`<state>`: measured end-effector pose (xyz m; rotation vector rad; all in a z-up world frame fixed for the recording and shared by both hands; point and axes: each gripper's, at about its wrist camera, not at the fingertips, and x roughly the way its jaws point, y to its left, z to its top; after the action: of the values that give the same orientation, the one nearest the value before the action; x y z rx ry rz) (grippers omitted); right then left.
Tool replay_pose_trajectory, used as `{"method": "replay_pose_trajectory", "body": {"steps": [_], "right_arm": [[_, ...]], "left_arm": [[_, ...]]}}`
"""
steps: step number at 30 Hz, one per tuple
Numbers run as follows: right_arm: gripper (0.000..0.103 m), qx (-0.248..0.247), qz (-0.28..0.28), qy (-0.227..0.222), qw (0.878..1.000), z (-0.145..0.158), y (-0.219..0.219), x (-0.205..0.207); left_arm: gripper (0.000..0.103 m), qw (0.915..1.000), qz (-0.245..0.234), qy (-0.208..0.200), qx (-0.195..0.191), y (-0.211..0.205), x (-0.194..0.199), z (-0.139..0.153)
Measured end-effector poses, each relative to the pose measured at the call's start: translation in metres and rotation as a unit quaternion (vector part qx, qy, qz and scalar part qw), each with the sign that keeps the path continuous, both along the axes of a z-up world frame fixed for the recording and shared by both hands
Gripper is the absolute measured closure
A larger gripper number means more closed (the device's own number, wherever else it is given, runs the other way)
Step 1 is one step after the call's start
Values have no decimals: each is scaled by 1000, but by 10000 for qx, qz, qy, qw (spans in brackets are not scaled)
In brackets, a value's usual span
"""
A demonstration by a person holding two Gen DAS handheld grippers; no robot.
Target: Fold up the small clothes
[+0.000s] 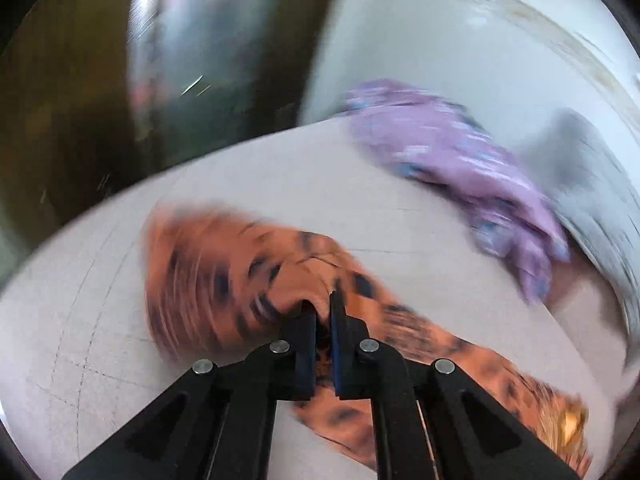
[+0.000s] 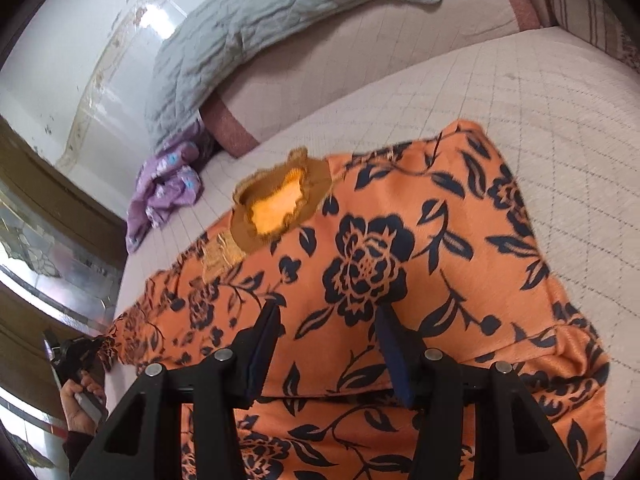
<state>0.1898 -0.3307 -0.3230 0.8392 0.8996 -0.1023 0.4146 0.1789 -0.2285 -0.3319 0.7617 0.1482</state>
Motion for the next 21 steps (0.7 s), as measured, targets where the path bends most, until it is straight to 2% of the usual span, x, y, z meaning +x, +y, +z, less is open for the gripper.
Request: {"method": "replay_pose_trajectory", "body": {"steps": [2, 5, 8, 10, 12, 13, 14, 16, 17, 19, 20, 21], "right_arm": [[50, 23, -152, -141, 9998, 9, -7, -6], [50, 97, -347, -298, 9989, 18, -18, -14], [50, 144, -550, -404, 9976, 25, -29, -23], [50, 195, -643, -446, 9967, 27, -39, -28], [50, 244, -740, -487, 9958, 28, -47, -33], [50, 293, -762, -491, 9955, 28, -51, -35], [50, 371, -783, -473, 9951, 27, -55, -37], [42, 513, -846, -456, 9940, 25, -59, -41], [41, 542, -863, -444, 9938, 25, -59, -42], [41, 567, -807, -431, 9942, 25, -57, -40], [41, 561, -728, -431, 9948, 25, -53, -37], [41, 521, -614, -435, 9958, 27, -48, -34]], "left_arm": [[98, 9977, -597, -189, 268, -42, -15, 20], [98, 9816, -1743, -424, 655, -128, -46, 41], [98, 9512, -2904, -473, 933, -217, -85, 41], [97, 9218, -3690, -354, 1137, -273, -115, 29], [93, 8923, -4295, -42, 1391, -315, -141, 11], [93, 8834, -4432, 158, 1512, -327, -151, 1], [93, 8813, -4454, 311, 1550, -332, -157, -5], [93, 8901, -4343, 526, 1274, -322, -157, -7], [93, 8958, -4276, 568, 1074, -313, -154, -3], [85, 9166, -3893, 416, 810, -279, -148, 13], [70, 9268, -3664, 282, 769, -265, -150, 20], [53, 9424, -3261, 74, 741, -239, -145, 28]]}}
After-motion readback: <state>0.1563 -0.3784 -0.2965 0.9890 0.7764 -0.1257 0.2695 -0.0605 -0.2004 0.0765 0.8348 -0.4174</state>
